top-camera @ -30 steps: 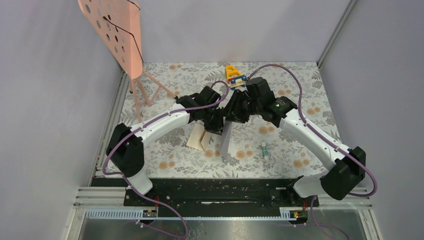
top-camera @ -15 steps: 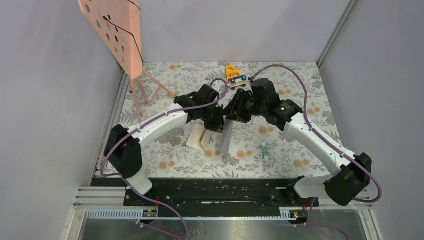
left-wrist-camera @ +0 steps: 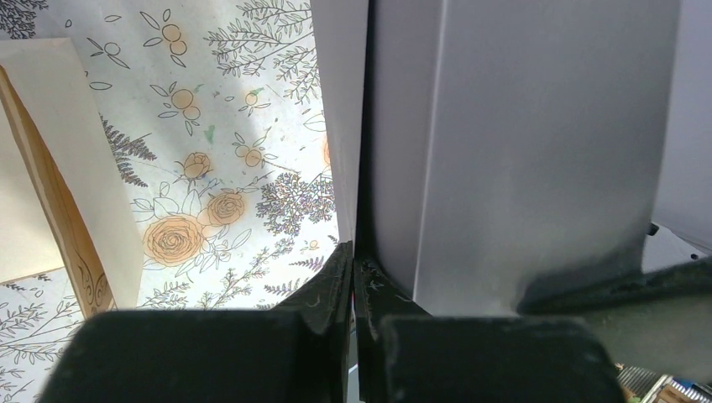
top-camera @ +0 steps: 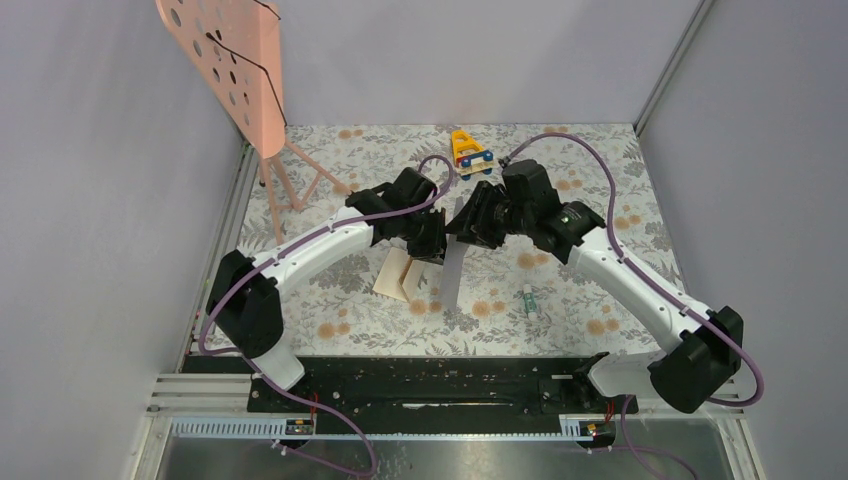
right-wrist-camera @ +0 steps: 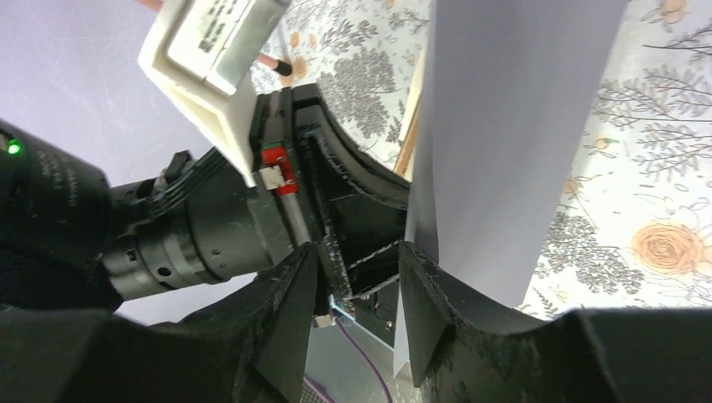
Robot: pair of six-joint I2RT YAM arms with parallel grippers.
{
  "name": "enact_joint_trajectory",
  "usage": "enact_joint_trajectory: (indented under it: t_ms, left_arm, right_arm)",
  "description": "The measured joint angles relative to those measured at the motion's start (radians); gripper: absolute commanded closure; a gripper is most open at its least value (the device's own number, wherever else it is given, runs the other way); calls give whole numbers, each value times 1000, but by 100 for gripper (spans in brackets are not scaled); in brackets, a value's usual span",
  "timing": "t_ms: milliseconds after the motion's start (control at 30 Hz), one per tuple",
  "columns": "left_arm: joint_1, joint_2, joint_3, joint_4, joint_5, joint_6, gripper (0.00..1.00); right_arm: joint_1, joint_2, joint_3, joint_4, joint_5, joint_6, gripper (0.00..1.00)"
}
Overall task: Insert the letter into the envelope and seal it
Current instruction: Adjust the envelope.
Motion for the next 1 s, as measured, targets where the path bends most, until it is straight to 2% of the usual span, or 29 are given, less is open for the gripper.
enact_joint_trajectory:
  t_ms: [400, 1000]
  left_arm:
    - [0, -13, 0, 0, 0, 0, 100]
    - [0, -16, 13, -3, 6, 0, 100]
  right_arm:
    - [0, -1, -7, -89, 92, -16, 52]
    - [-1, 73, 8, -97, 83, -35, 51]
